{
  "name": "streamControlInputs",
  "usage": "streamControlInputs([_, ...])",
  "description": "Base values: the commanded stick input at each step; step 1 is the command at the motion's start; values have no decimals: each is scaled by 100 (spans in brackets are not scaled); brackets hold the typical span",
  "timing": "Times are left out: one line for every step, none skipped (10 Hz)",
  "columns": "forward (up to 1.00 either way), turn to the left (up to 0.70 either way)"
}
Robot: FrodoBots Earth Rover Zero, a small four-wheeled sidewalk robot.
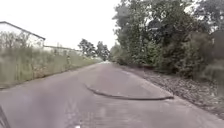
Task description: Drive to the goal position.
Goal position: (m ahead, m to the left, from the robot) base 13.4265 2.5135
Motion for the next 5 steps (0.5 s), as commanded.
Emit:
streamControlInputs([100,-11])
streamControlInputs([100,-10])
streamControlInputs([100,-9])
streamControlInputs([100,0])
streamControlInputs([100,0])
